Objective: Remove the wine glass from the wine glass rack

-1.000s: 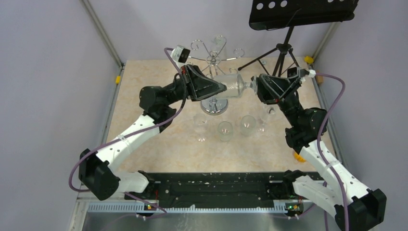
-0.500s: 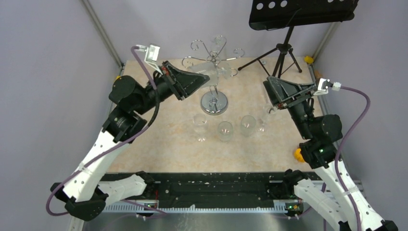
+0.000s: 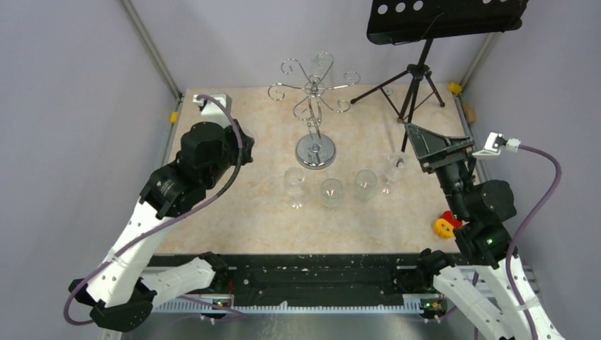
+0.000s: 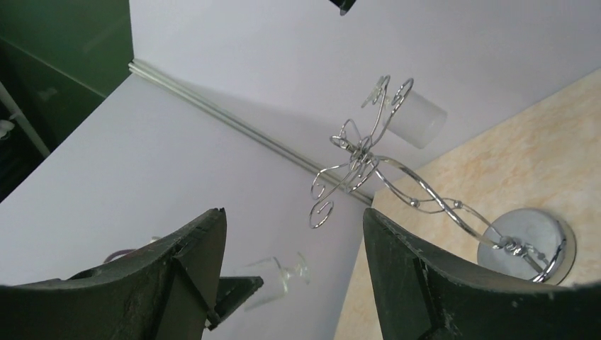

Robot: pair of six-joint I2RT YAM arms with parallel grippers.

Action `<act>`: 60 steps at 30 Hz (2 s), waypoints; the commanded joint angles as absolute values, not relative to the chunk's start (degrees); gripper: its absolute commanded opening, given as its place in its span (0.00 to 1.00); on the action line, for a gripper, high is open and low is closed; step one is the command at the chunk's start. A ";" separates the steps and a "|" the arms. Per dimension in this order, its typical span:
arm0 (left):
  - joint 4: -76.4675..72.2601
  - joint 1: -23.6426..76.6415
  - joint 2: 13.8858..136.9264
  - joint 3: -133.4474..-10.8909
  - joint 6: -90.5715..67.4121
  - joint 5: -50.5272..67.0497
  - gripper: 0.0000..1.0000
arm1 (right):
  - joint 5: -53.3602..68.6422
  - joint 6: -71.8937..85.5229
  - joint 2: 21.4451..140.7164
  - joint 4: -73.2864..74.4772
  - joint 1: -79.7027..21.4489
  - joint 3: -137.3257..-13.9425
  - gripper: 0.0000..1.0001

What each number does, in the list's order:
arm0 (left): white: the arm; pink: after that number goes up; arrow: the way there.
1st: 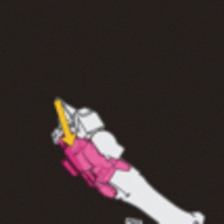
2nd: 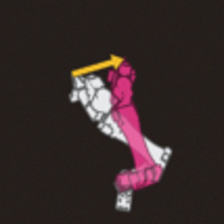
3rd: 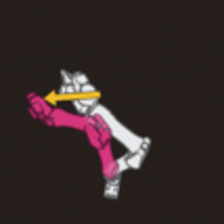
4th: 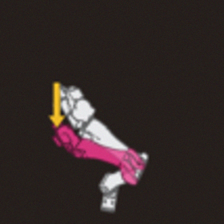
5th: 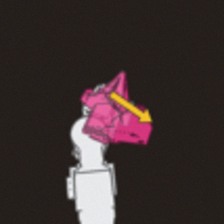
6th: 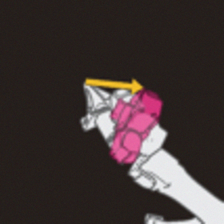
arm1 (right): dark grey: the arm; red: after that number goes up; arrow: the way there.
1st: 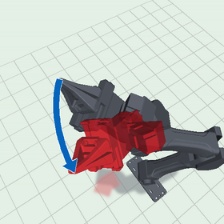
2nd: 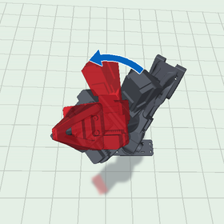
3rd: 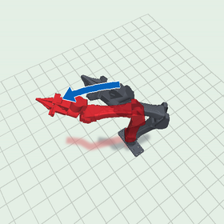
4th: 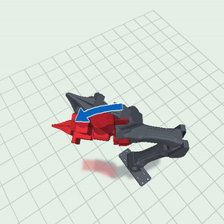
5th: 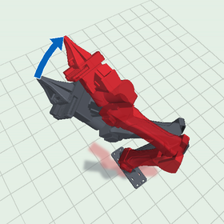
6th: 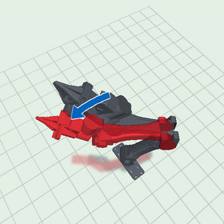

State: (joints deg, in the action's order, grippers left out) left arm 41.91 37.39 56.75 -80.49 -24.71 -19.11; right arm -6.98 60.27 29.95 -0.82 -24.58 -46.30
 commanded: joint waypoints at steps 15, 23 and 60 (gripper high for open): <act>43.60 37.14 65.37 -61.88 -30.96 -17.03 0.00 | -13.09 57.11 23.67 7.25 -24.43 -45.44 0.68; 40.28 37.06 69.50 -58.71 -30.94 -13.61 0.00 | -13.54 59.30 22.13 7.73 -24.48 -44.36 0.67; 44.07 35.74 71.67 -63.03 -31.99 -17.01 0.39 | -10.10 60.56 22.41 6.47 -24.43 -45.00 0.64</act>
State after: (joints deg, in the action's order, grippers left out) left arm 42.09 36.07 76.07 -57.82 -32.03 -14.46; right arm -11.81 61.14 21.87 8.51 -24.58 -44.23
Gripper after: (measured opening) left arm 0.372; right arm 0.641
